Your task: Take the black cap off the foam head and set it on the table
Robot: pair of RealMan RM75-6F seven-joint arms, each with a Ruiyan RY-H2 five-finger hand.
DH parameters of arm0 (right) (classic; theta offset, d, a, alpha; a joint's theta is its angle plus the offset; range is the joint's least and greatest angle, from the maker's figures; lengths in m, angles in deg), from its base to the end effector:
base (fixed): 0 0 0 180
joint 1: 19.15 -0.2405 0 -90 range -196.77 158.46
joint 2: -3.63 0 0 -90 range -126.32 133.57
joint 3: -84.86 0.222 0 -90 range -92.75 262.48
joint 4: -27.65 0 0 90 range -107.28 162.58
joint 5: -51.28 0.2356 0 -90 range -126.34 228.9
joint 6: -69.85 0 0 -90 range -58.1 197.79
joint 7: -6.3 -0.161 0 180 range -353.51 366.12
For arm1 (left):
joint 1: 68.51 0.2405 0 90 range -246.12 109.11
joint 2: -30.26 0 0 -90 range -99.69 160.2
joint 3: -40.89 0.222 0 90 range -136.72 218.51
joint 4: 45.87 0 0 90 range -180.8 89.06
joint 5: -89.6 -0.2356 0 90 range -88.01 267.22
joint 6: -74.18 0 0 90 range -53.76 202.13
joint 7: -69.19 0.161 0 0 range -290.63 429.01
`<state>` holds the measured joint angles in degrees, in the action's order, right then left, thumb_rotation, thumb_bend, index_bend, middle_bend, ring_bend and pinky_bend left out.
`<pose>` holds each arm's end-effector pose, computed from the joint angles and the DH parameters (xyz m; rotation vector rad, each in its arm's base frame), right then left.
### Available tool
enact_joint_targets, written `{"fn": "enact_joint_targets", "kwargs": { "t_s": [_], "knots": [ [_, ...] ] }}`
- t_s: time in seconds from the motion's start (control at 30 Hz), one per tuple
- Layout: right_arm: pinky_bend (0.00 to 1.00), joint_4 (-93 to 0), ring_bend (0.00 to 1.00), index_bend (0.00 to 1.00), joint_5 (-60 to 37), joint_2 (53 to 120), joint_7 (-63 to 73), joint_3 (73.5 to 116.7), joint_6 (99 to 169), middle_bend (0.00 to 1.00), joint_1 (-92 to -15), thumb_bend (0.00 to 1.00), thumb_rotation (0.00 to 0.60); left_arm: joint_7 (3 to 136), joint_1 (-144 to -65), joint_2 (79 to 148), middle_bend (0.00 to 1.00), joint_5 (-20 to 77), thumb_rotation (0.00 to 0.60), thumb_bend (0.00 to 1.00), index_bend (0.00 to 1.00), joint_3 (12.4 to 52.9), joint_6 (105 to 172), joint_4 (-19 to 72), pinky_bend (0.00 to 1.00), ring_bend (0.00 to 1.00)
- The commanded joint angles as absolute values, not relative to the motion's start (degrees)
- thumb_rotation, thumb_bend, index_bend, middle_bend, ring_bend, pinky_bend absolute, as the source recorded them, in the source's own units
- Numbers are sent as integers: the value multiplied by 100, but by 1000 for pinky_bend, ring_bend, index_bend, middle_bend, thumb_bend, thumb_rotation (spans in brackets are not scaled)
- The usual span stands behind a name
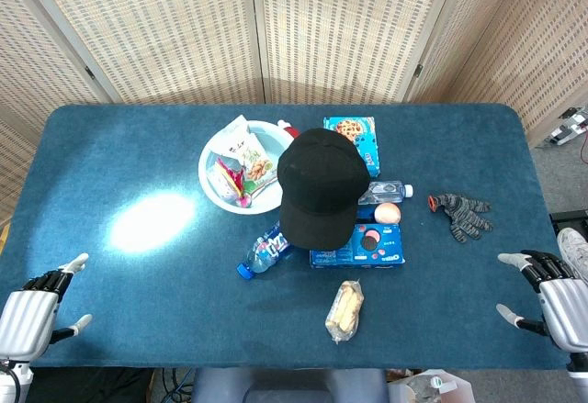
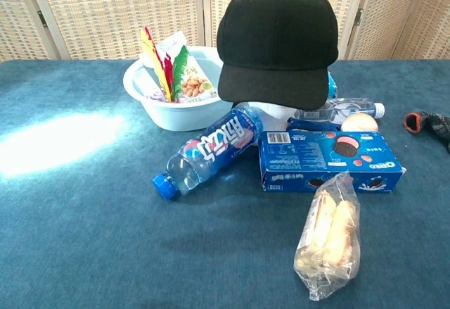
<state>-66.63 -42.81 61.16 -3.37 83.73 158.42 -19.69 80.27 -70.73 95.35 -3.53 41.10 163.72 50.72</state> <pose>-0.2906 -0.1586 0.1404 1.4356 -0.9809 0.9781 -0.2613 0.1701 0.1058 -1.4783 -0.7806 -0.8804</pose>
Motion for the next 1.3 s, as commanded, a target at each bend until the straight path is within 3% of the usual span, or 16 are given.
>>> {"fn": "enact_joint_targets", "kwargs": {
  "t_s": [0.03, 0.5, 0.97, 1.1, 1.23, 1.3],
  "knots": [
    [213, -6667, 193, 284, -4279, 6115, -334, 8376, 15833, 310, -1977, 138, 600, 8025, -7081, 9539, 282, -353, 600, 0, 163, 4108, 16362, 5072, 409, 326],
    [213, -6726, 193, 284, -4291, 6005, -316, 8436, 16155, 310, -1852, 138, 600, 7667, -7267, 9496, 282, -602, 600, 0, 162, 4107, 16269, 4974, 409, 331],
    [213, -6851, 193, 285, -4222, 5892, -237, 8518, 16145, 310, -1875, 137, 600, 6786, -8294, 9443, 307, -1069, 600, 0, 172, 3943, 15327, 5021, 434, 390],
    [213, -6890, 193, 284, -4212, 5871, -200, 8526, 16137, 310, -1876, 137, 600, 6379, -8718, 9584, 424, -1256, 600, 0, 198, 3893, 14990, 4947, 561, 502],
    [213, -6918, 193, 285, -4195, 5857, -176, 8524, 16133, 310, -1864, 138, 600, 5945, -9201, 9893, 698, -1542, 600, 0, 247, 3816, 14776, 4692, 698, 724],
    [213, -6919, 193, 285, -4189, 5854, -172, 8521, 16134, 310, -1856, 138, 600, 5794, -9385, 10077, 809, -1638, 600, 0, 287, 3767, 14748, 4539, 819, 821]
  ]
}}
